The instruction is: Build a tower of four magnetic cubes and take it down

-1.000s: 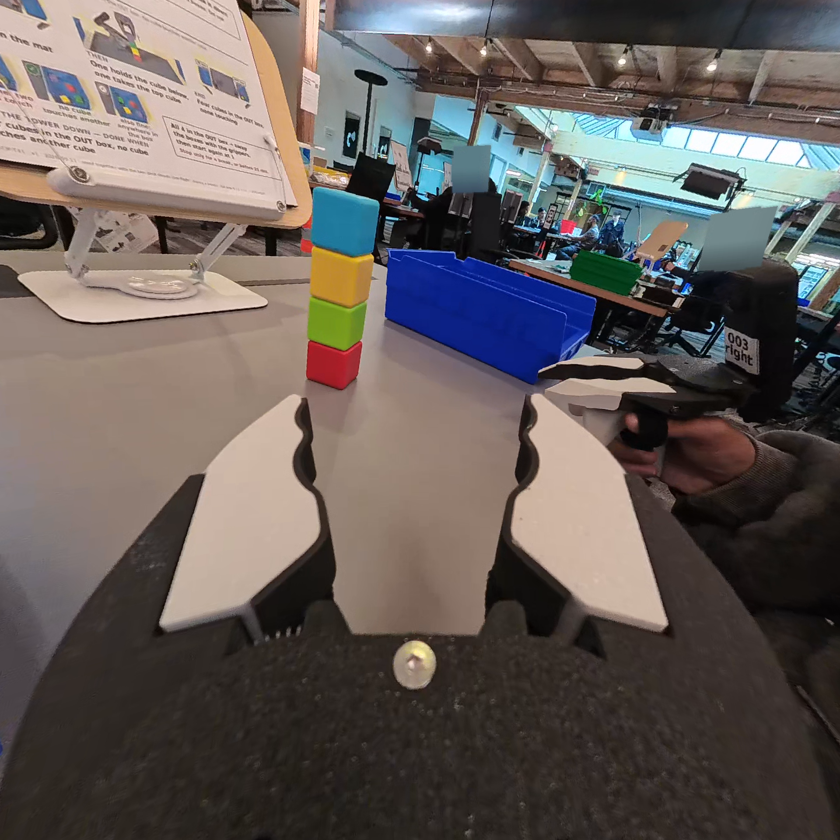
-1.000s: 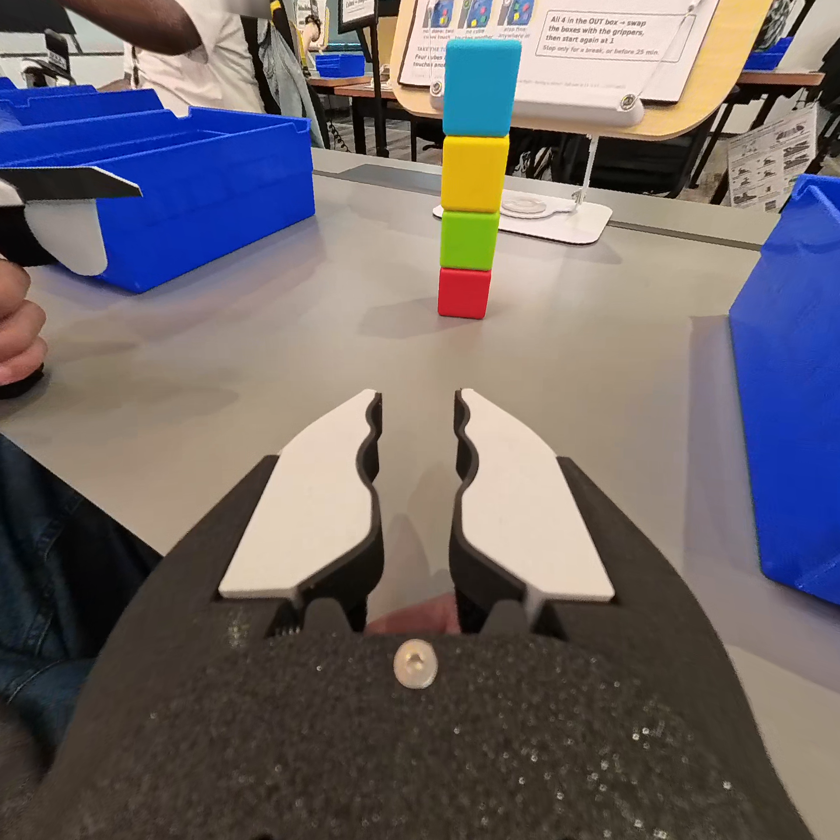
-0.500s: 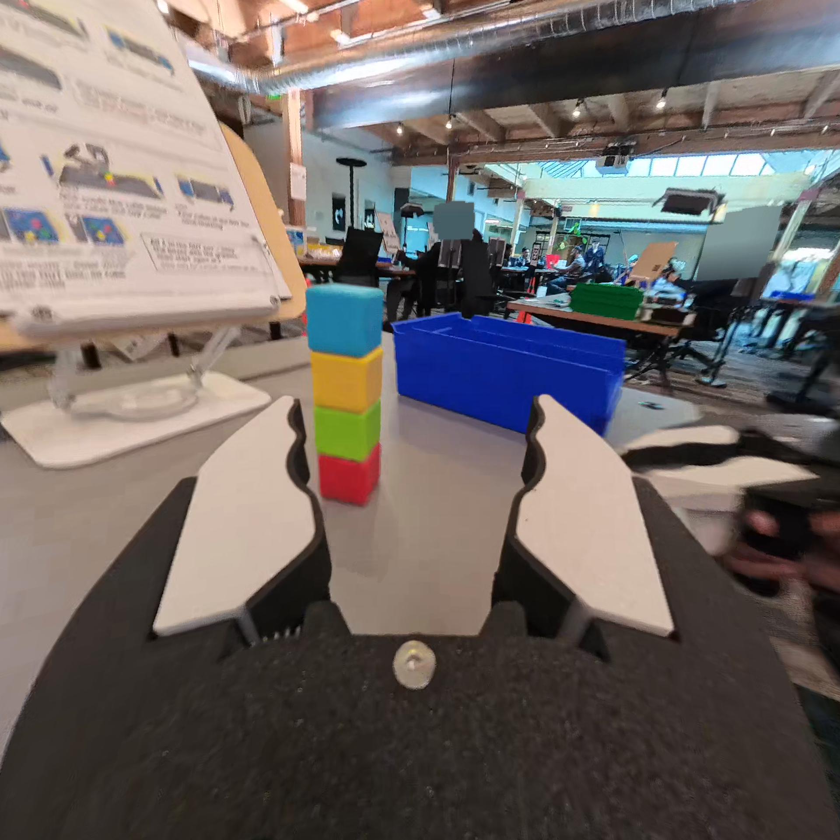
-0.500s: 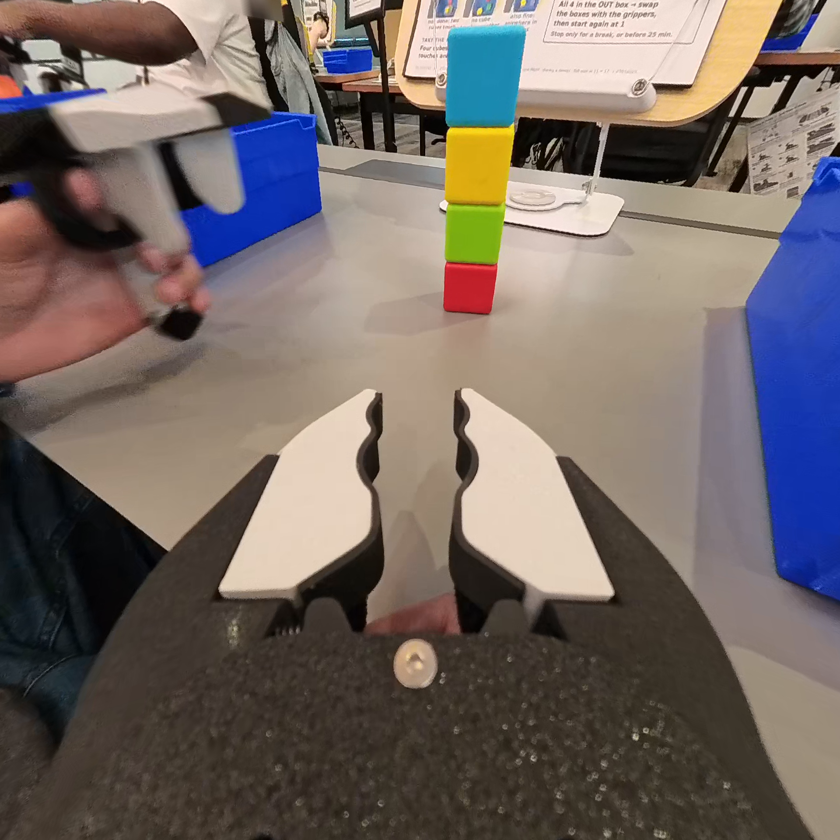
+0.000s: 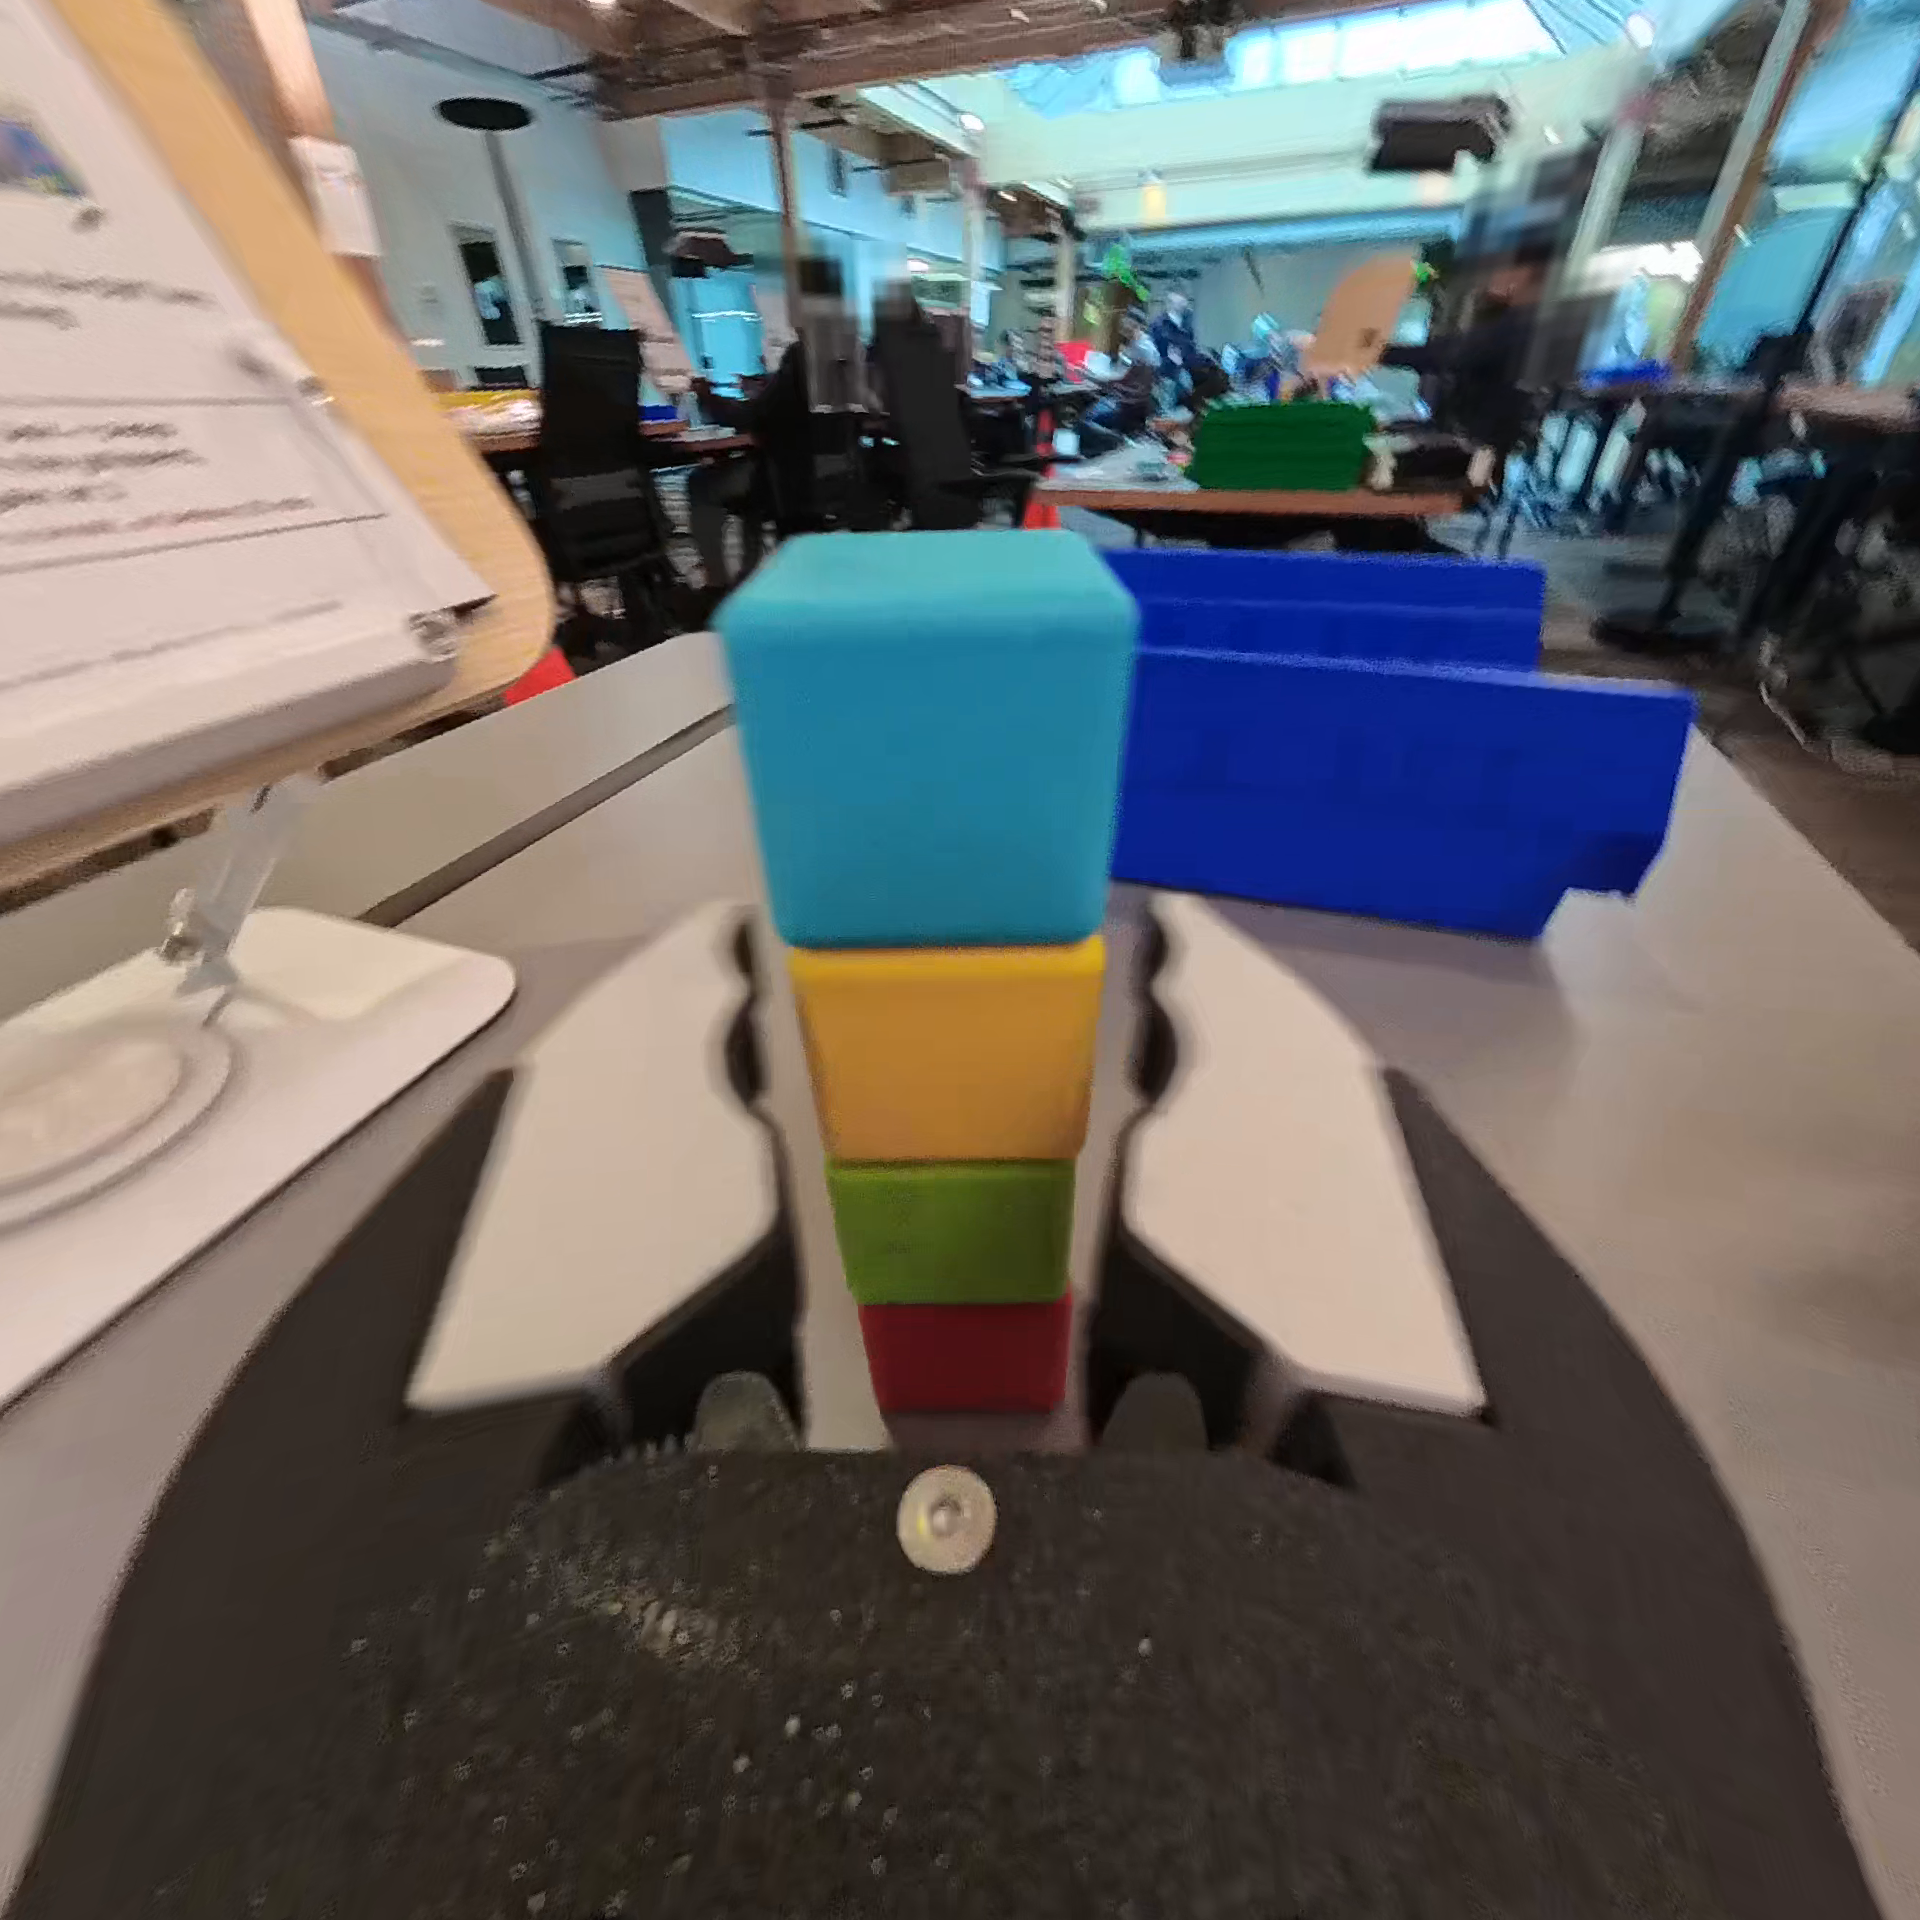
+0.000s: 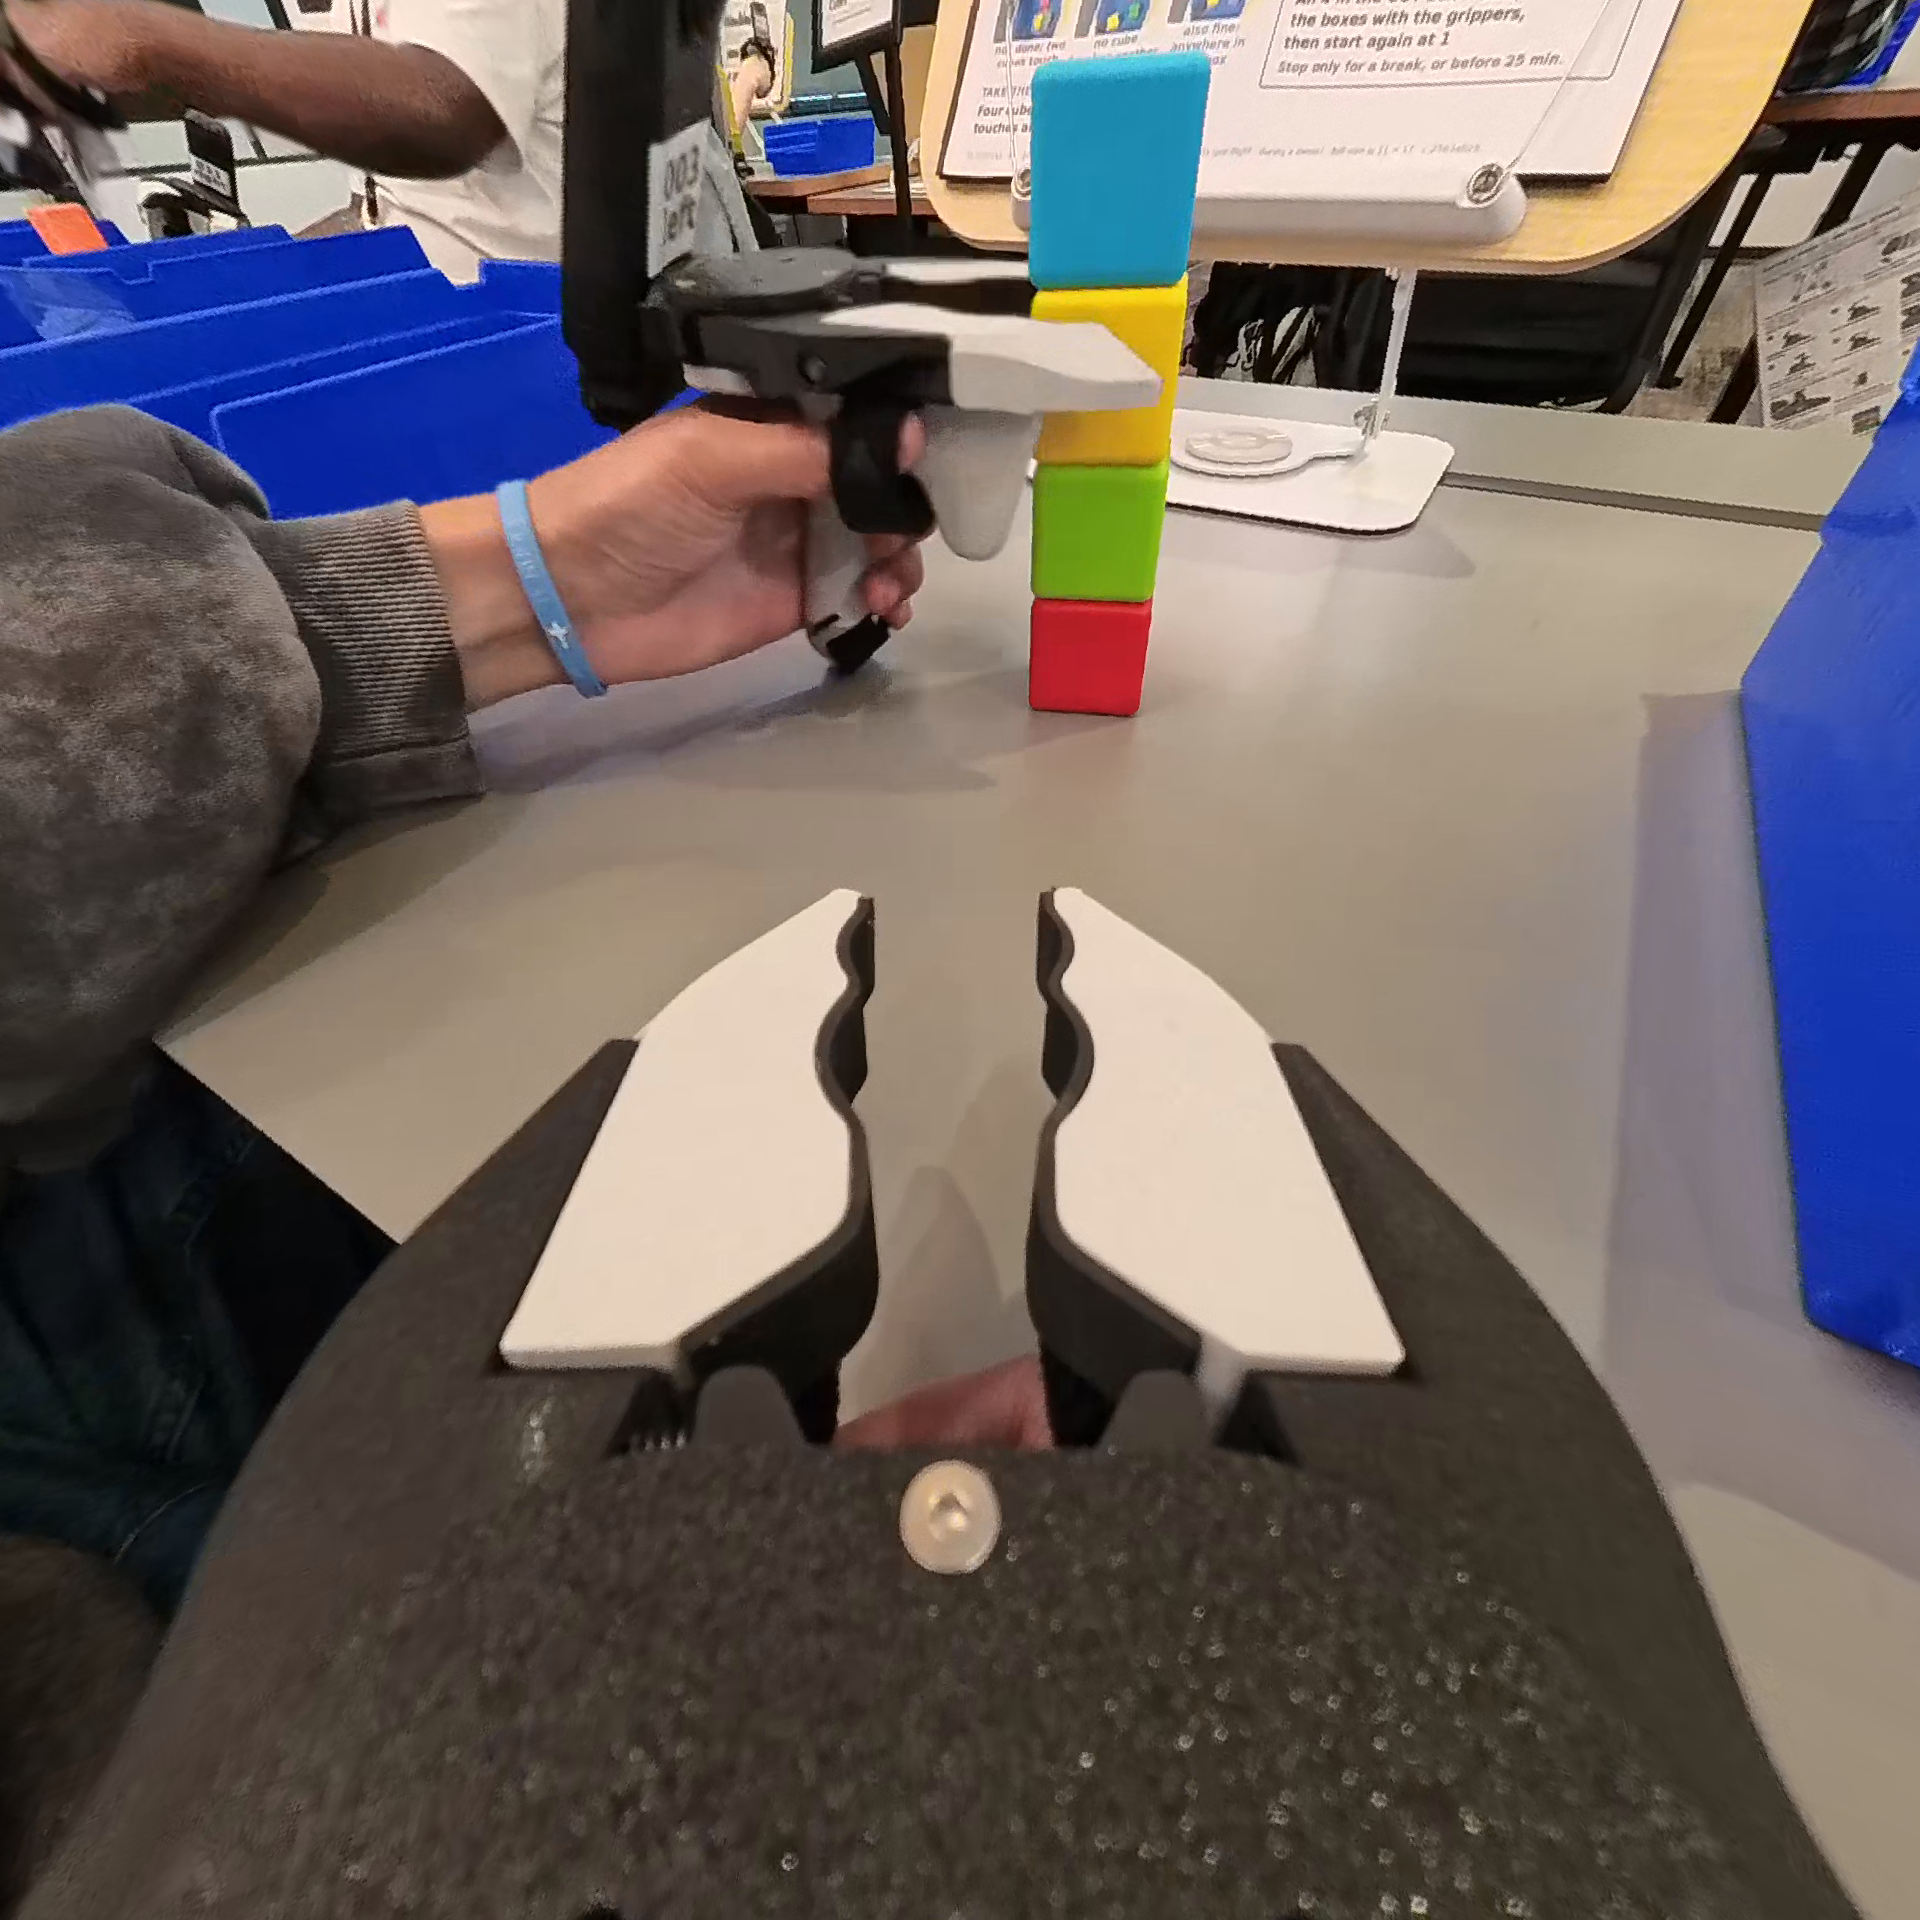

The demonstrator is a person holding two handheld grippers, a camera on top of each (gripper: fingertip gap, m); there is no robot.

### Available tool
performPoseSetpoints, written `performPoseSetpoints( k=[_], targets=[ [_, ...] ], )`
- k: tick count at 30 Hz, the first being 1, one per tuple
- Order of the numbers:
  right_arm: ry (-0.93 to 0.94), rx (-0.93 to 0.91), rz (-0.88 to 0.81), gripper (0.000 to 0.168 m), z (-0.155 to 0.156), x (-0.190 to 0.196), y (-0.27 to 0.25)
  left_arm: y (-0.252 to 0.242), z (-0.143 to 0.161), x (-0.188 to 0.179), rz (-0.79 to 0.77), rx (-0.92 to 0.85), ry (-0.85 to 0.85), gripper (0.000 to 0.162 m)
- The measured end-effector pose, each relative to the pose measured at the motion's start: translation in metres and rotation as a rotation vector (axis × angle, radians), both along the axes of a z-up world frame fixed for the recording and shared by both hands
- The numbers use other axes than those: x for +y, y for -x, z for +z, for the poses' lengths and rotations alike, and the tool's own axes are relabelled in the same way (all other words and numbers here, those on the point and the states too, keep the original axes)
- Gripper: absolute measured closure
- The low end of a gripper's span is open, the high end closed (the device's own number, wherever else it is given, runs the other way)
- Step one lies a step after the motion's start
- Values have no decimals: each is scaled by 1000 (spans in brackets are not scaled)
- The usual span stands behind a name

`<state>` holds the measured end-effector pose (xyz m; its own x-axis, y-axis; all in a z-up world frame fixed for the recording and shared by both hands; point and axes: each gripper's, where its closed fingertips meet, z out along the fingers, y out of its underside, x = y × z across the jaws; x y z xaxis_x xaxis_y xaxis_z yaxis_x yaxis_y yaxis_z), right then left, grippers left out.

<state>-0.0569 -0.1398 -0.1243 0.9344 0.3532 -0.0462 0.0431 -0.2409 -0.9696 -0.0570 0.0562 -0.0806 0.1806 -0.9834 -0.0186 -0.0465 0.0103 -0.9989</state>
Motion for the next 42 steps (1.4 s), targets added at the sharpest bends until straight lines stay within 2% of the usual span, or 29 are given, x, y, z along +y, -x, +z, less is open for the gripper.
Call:
performPoseSetpoints(
  k=[1,8,11,13,16,19,21,24,27,30,31,32,33,38,42],
  targets=[
    [0,2,1,139,0,0,0,-2,-1,-2,-18,20,-42,110],
    [11,21,36,138,-1,-1,2,0,-3,-8,-255,15,-6,111],
    [16,76,121,137,7,-1,9,1,-4,-15,-336,50,-4,112],
    [-2,153,226,133,26,6,16,3,-6,-25,-397,89,-5,112],
    [-85,181,318,128,75,34,16,4,-6,-43,-477,85,-10,112],
    [-184,119,443,116,117,70,22,7,-5,-49,-499,84,-25,112],
    [-197,106,440,105,120,106,18,9,-5,-48,-503,73,-7,112],
    [-201,110,465,99,109,138,22,15,-5,-46,-504,70,-6,112],
    [-157,87,535,95,91,154,35,18,-6,-46,-509,79,-7,112],
    [-145,95,585,93,87,163,45,17,-6,-47,-516,81,-8,112],
    [-150,102,589,96,88,166,46,17,-6,-47,-518,82,-9,112],
    [-153,105,602,111,88,168,47,16,-6,-47,-519,83,-10,112],
    [-156,108,628,116,87,169,47,16,-6,-47,-518,85,-9,112],
    [-145,163,679,117,87,172,45,16,-6,-44,-496,97,-6,112],
    [-184,294,675,117,98,173,40,16,-6,-43,-483,103,-35,112]
  ],
)
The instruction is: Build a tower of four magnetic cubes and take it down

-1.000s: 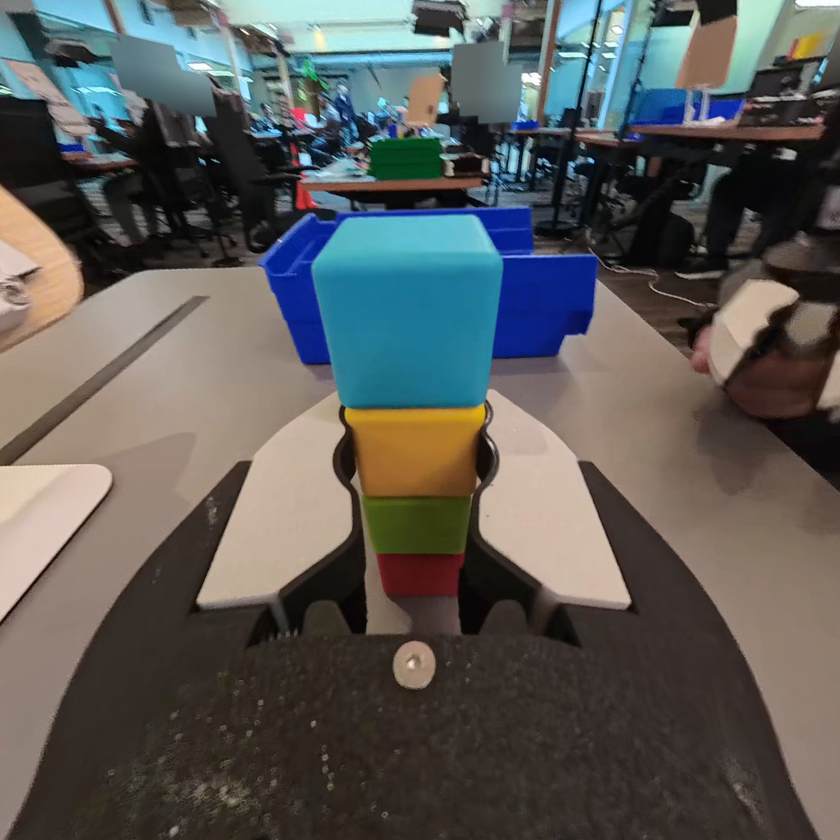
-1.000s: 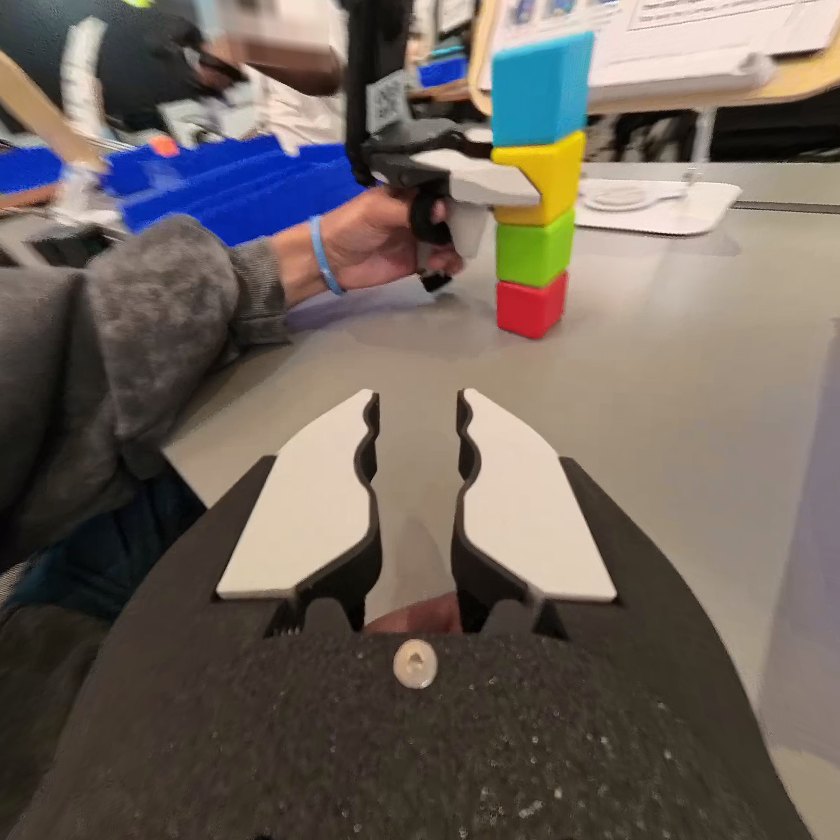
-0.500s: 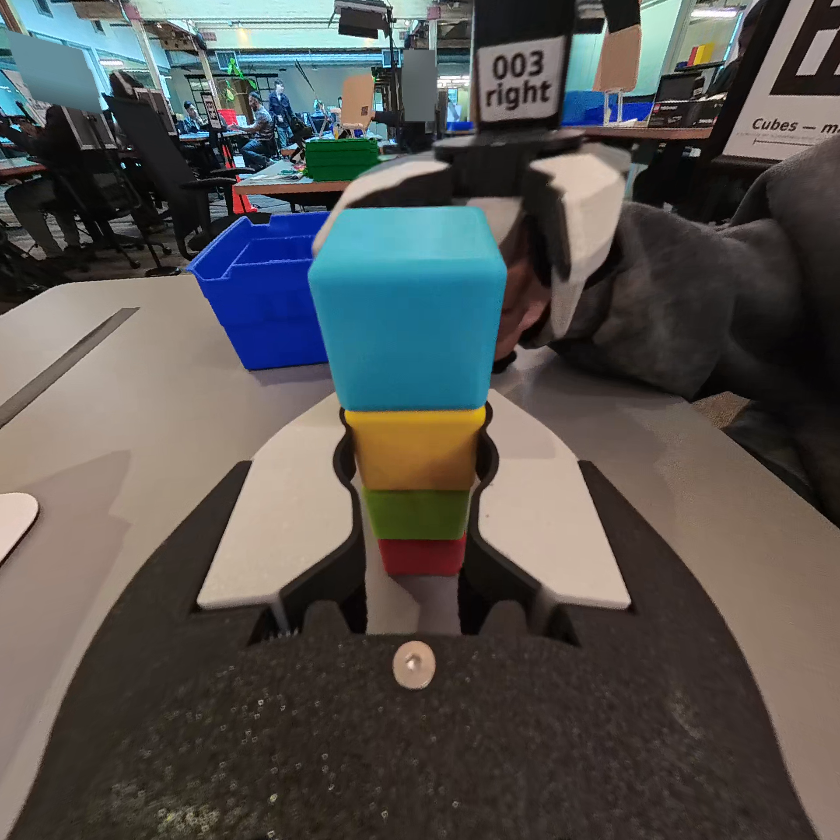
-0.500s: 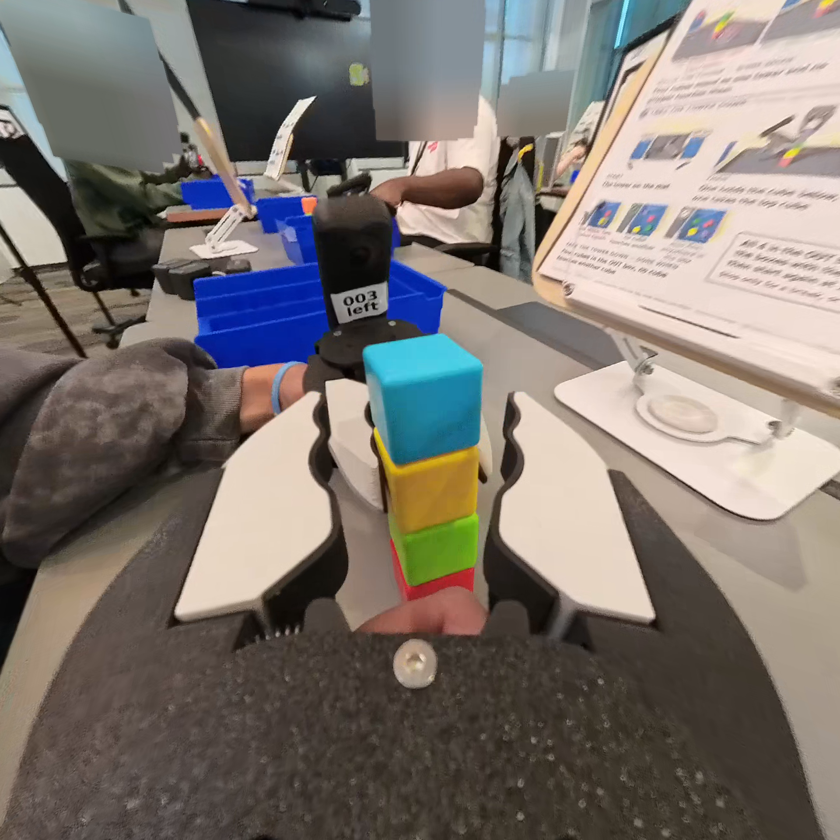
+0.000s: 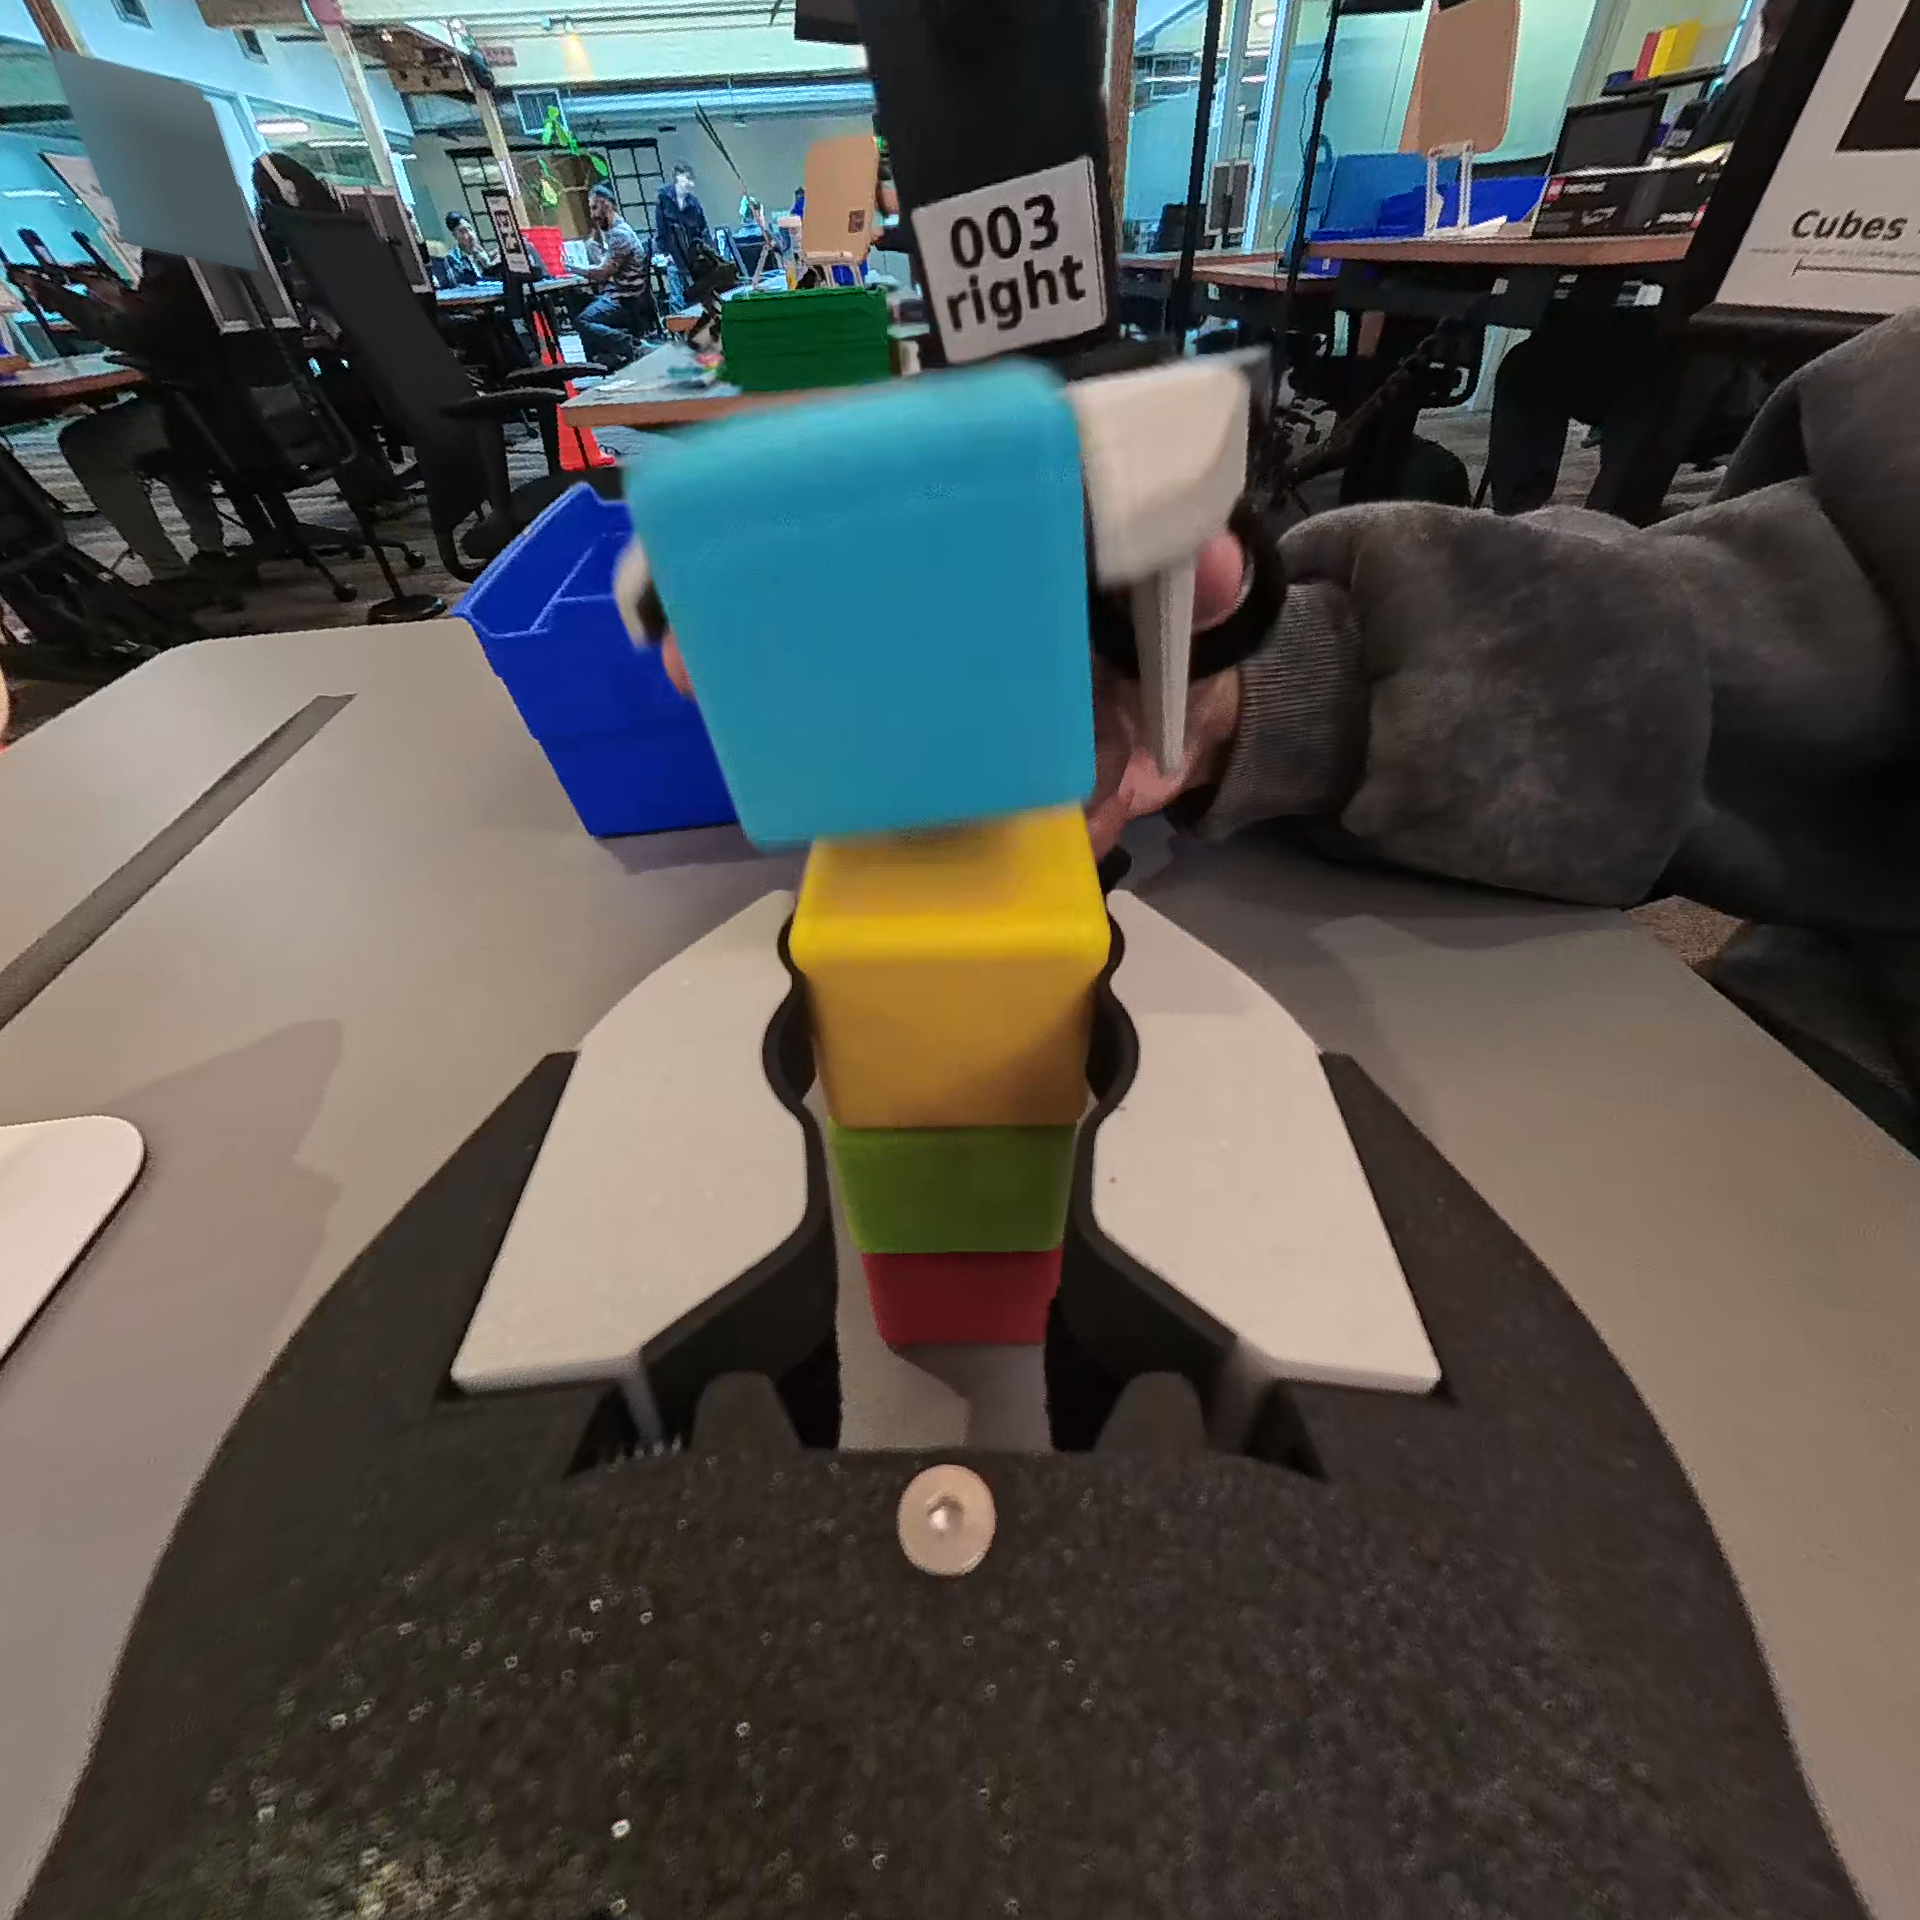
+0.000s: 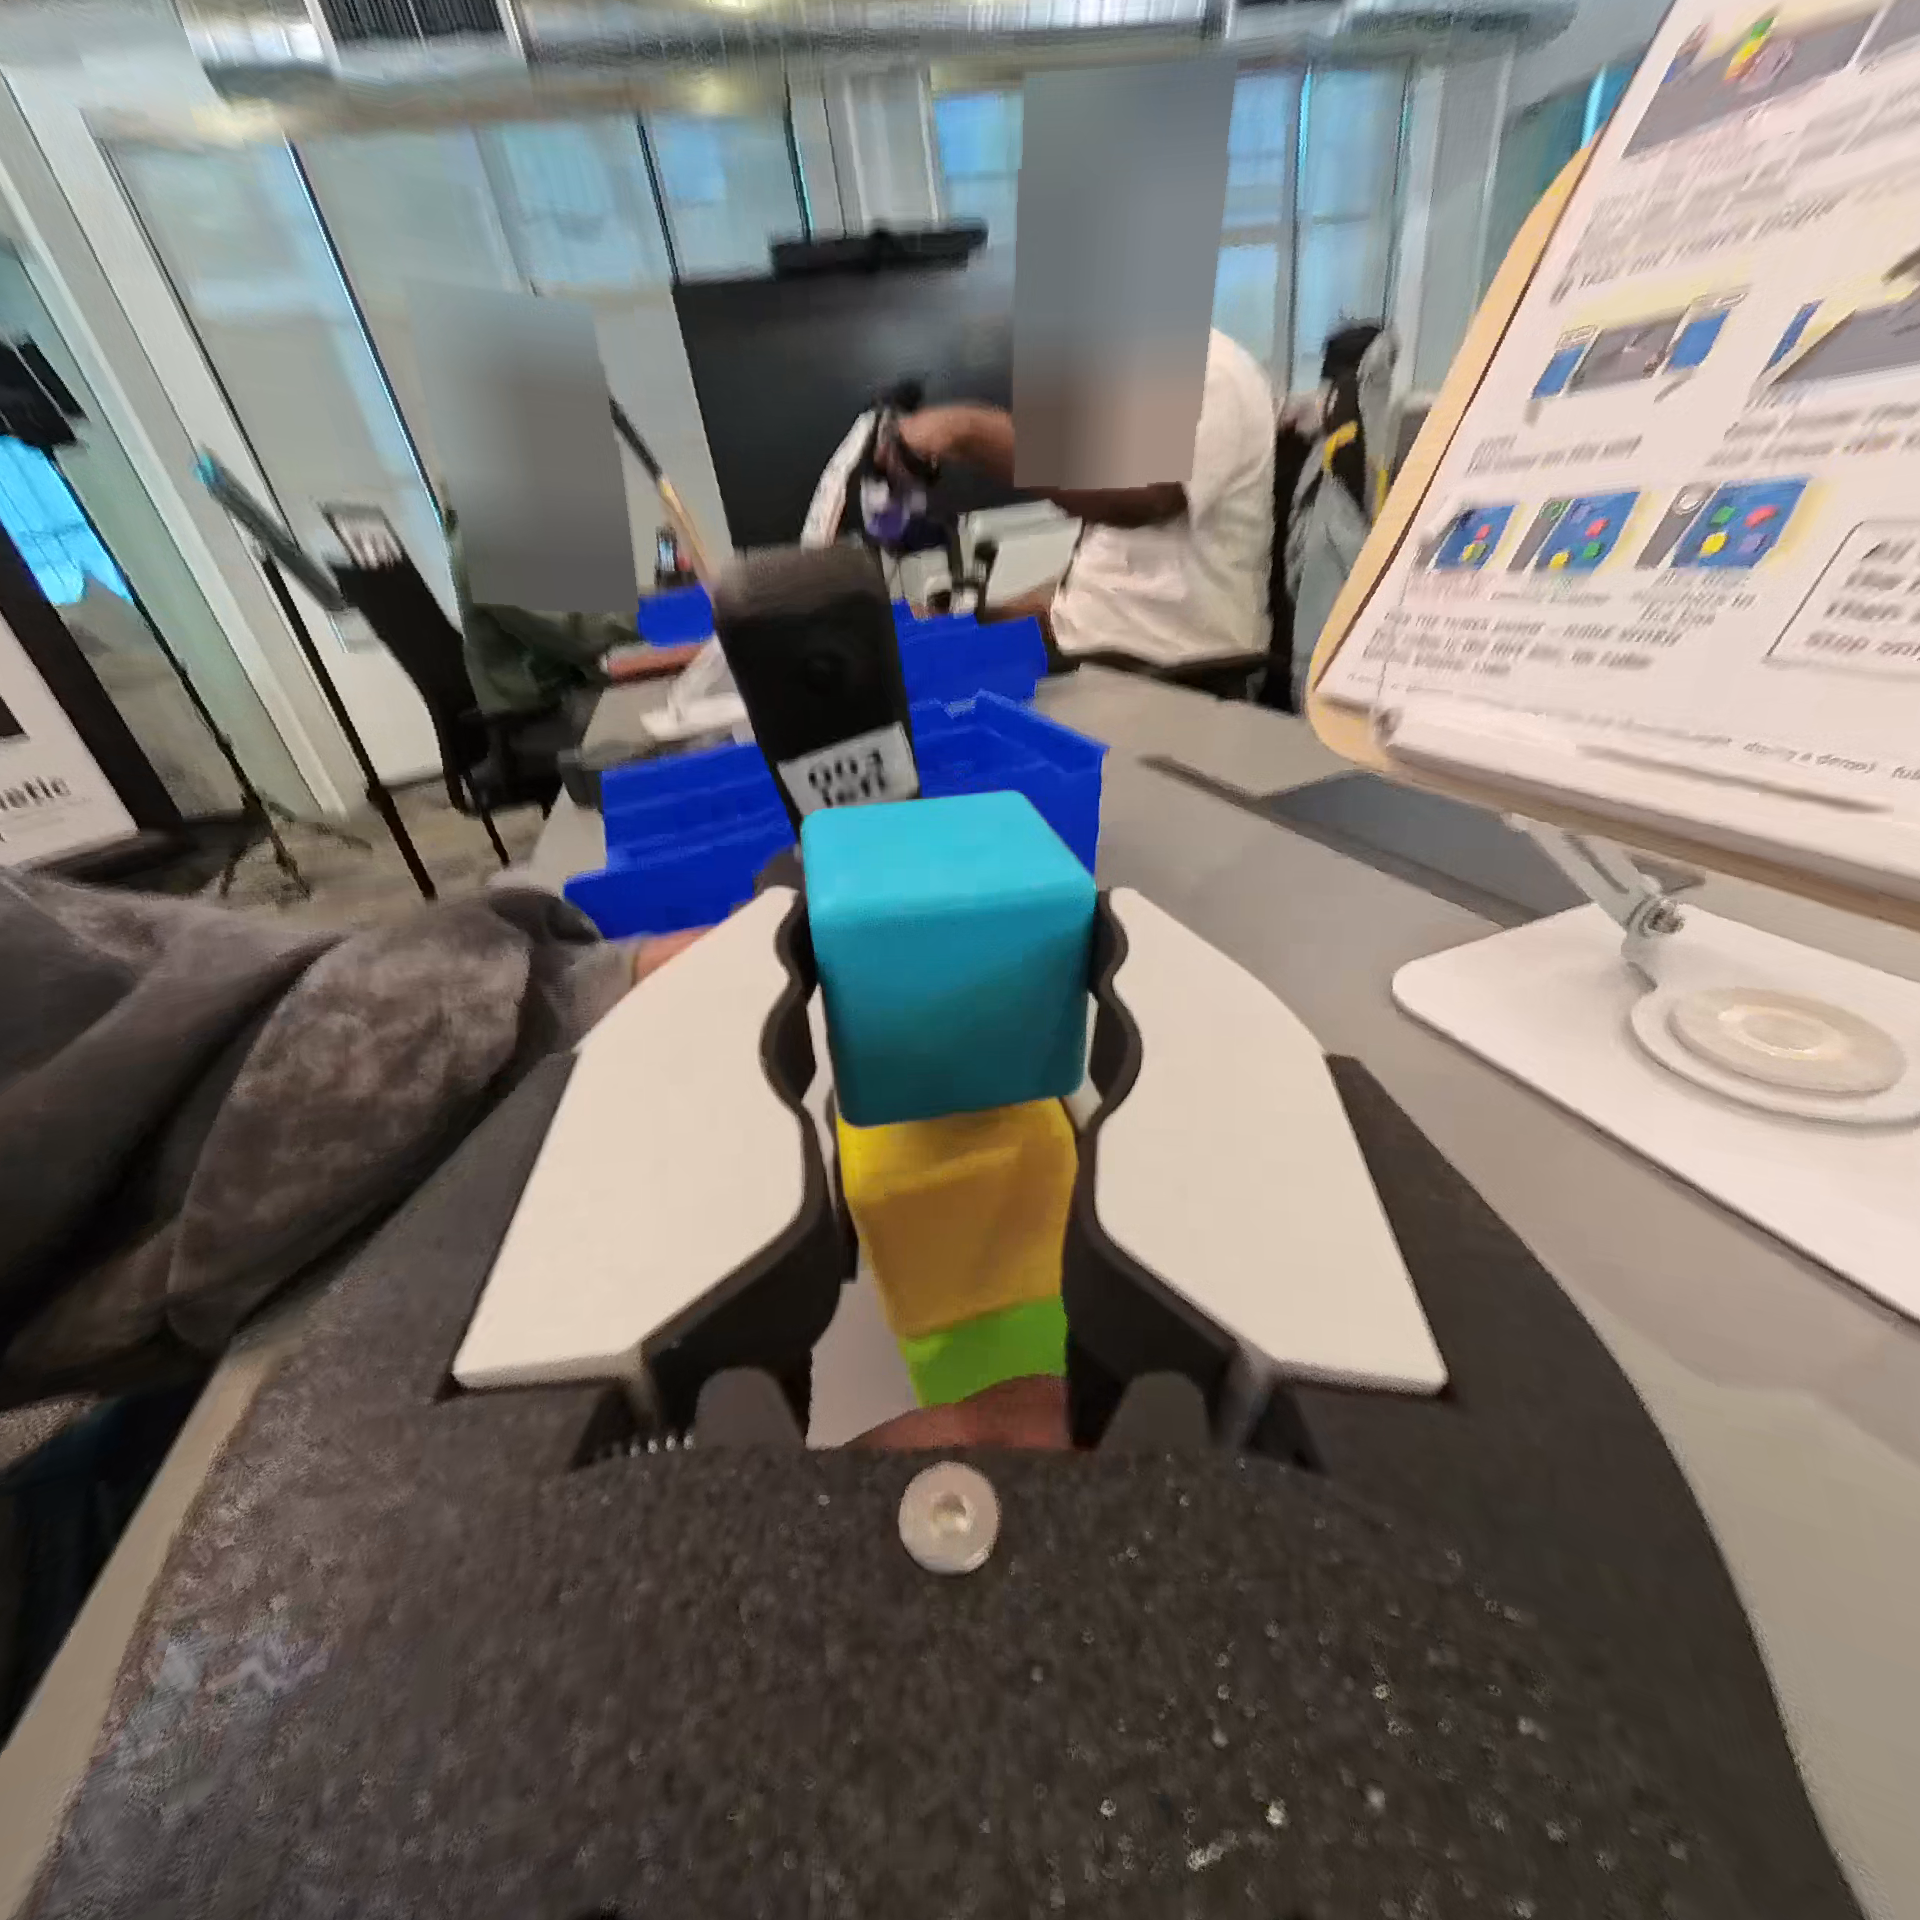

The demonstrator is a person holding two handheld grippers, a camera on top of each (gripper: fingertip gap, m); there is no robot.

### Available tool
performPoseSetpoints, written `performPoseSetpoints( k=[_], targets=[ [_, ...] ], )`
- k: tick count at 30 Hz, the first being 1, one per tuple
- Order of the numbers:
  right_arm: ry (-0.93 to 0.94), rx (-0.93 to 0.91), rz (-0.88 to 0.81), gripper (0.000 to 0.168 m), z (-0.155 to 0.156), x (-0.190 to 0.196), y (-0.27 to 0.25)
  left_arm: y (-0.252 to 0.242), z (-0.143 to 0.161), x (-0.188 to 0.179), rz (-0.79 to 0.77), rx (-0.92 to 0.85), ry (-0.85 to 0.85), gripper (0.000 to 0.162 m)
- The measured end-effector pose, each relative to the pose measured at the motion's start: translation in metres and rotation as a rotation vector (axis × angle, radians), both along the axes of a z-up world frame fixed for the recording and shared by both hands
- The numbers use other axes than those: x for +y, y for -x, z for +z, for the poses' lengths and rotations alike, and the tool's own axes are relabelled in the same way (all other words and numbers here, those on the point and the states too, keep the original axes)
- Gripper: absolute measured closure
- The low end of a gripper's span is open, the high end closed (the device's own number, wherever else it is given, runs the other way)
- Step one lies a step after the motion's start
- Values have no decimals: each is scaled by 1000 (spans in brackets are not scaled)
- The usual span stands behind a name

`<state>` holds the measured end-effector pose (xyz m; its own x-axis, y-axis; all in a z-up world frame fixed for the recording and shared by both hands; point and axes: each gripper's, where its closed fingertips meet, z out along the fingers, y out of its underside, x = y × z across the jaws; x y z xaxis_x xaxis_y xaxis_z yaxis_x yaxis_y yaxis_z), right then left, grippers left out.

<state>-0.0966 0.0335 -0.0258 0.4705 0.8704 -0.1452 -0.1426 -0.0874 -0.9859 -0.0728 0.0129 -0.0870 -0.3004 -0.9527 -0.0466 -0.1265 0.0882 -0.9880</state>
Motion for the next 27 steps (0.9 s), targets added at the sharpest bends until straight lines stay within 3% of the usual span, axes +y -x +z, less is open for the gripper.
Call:
performPoseSetpoints(
  k=[2,5,11,15,19,23,27],
  targets=[
    [-30,95,-14,117,23,-2,-10,0,0,1,2,4,7,112],
    [-99,99,-66,117,62,-16,-22,0,0,2,7,5,15,112],
    [-206,-58,-312,117,150,-61,-66,-2,0,2,24,11,25,112],
    [-160,-175,-555,117,179,-67,-140,-3,-1,2,41,17,29,112],
    [80,-317,-818,117,145,-37,-238,-4,-1,2,48,15,29,112],
    [502,-461,-947,117,55,-5,-315,-5,0,1,47,7,22,112],
    [793,-700,-946,117,-23,9,-346,-5,0,1,47,7,24,112]
  ],
)
